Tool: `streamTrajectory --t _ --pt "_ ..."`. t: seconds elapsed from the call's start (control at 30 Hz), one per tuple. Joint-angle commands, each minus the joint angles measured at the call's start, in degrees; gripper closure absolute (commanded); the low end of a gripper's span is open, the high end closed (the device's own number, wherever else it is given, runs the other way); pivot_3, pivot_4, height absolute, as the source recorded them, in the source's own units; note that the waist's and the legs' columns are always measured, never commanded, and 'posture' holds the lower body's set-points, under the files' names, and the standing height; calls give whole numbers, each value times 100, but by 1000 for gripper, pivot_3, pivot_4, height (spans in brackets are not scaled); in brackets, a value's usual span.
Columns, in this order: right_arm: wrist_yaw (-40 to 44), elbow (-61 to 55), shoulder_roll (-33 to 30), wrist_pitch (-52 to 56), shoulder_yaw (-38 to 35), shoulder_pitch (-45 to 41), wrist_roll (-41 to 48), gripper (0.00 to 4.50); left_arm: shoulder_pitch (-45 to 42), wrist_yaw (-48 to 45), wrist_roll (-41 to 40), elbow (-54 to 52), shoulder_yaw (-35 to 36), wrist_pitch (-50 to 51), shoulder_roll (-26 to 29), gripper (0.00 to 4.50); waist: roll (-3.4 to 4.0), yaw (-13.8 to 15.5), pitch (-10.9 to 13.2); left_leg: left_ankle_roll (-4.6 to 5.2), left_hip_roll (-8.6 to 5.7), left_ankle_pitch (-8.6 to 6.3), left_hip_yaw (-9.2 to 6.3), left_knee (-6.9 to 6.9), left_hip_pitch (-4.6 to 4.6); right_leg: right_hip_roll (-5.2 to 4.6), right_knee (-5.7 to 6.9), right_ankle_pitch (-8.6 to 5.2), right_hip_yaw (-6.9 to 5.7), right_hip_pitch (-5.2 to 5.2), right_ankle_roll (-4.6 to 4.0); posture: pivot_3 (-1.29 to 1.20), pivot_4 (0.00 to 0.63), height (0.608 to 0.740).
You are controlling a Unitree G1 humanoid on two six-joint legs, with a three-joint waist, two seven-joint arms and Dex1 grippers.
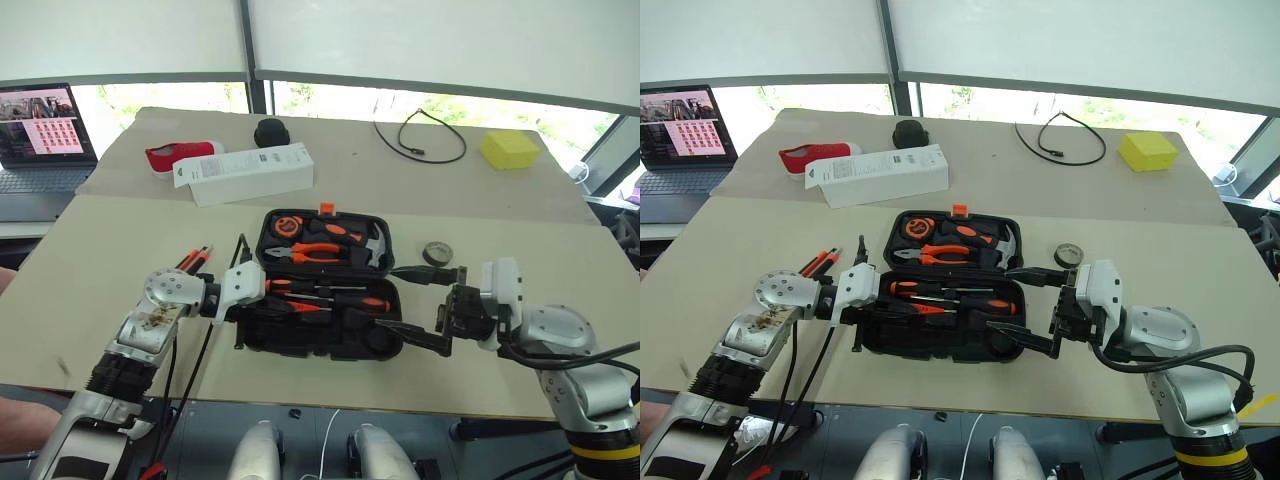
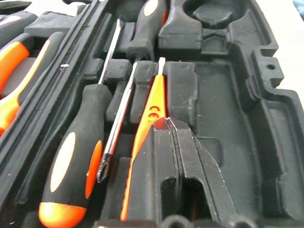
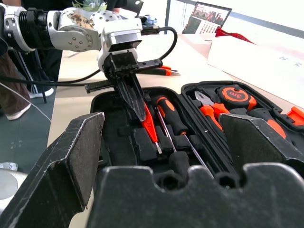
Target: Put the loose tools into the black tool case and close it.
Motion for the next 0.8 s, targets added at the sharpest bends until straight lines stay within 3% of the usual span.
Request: streamTrajectory --t 0.03,0.33,0.43,0.57,0.63,0.73,0.8 --pt "2 -121 4 -86 -95 -27 75 0 251 -97 60 21 -203 417 97 4466 1 -14 -1 0 0 0 1 0 4 0 2 0 1 1 0 0 150 740" --pt "-10 -148 10 -62 -87 4 91 0 124 152 9 -3 16 602 100 4466 9 -50 -5 0 0 0 3 -1 13 1 12 -2 5 4 -3 0 150 740" --pt "-15 -152 21 -74 -91 11 95 0 302 170 -409 -321 310 808 39 4466 9 -55 -5 0 0 1 3 1 15 1 16 -2 6 4 -3 0 150 740" --pt "73 -130 -46 -165 -261 147 131 0 946 306 -937 -854 1111 589 171 4466 9 -142 -5 0 4 1 3 -3 11 1 19 -4 8 -5 -5 0 150 740" --pt "242 -9 -143 -330 -470 326 106 0 1577 509 -1343 -1138 1983 455 185 4466 9 -153 -4 0 6 0 2 -9 10 1 18 -5 8 -8 -9 0 150 740" --pt "393 183 -142 -742 -714 548 -26 0 2553 1006 -1576 -1376 3221 238 139 3748 5 -160 -2 1 11 -2 2 -15 8 -2 15 -6 9 -13 -10 0 150 740" --pt "392 264 -77 -1013 -795 655 -108 0 3153 1291 -1699 -1421 3925 121 22 2962 3 -142 -1 1 11 -2 2 -15 9 -5 11 -6 7 -11 -10 0 150 740"
